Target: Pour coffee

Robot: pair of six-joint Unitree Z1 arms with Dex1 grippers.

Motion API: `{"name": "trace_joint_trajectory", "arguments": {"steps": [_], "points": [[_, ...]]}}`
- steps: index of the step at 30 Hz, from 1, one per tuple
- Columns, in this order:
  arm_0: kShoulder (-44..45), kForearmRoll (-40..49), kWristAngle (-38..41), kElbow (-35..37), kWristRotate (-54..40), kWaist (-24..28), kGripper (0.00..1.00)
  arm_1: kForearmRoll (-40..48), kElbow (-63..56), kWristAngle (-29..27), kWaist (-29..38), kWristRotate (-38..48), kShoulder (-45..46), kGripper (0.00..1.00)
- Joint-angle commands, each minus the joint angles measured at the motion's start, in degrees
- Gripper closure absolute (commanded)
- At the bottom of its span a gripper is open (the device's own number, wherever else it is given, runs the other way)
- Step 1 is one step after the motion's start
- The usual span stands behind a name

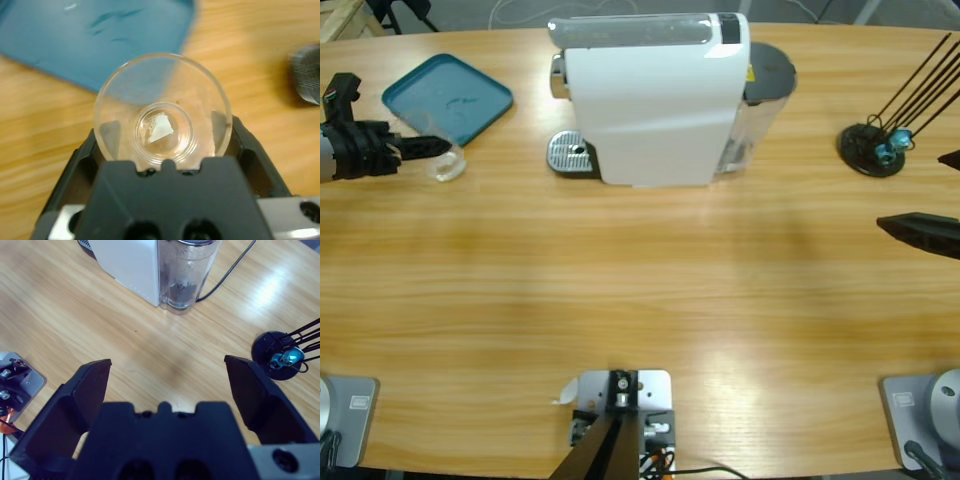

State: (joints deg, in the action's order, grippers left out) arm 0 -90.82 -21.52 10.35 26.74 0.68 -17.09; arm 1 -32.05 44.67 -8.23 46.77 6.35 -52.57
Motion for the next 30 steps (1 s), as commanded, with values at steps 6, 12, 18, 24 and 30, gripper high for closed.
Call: {"name": "trace_joint_trajectory", "arguments": {"steps": [6, 12, 18, 24, 30], "points": [[2.8, 22.0, 4.1, 18.0, -15.5, -10.9, 0.92, -0.4, -2.0, 0.6, -0.6, -1.7, 3.0, 0.004], [-5.1, 24.1, 2.3, 24.0, -19.7, -14.5, 0.92, -1.0, -2.0, 0.6, -1.3, -2.8, 4.0, 0.004], [-10.2, 23.0, 3.2, 25.5, -19.8, -14.7, 0.92, -1.6, -2.0, 0.9, -3.3, -3.9, 4.7, 0.004], [-14.2, 22.7, 3.9, 28.6, -20.0, -16.0, 0.92, -1.5, -2.0, 0.9, -3.5, -4.3, 4.7, 0.004], [-15.8, 22.6, 4.6, 31.9, -19.8, -17.0, 0.92, -1.4, -2.0, 0.9, -4.2, -4.4, 4.8, 0.004]]}}
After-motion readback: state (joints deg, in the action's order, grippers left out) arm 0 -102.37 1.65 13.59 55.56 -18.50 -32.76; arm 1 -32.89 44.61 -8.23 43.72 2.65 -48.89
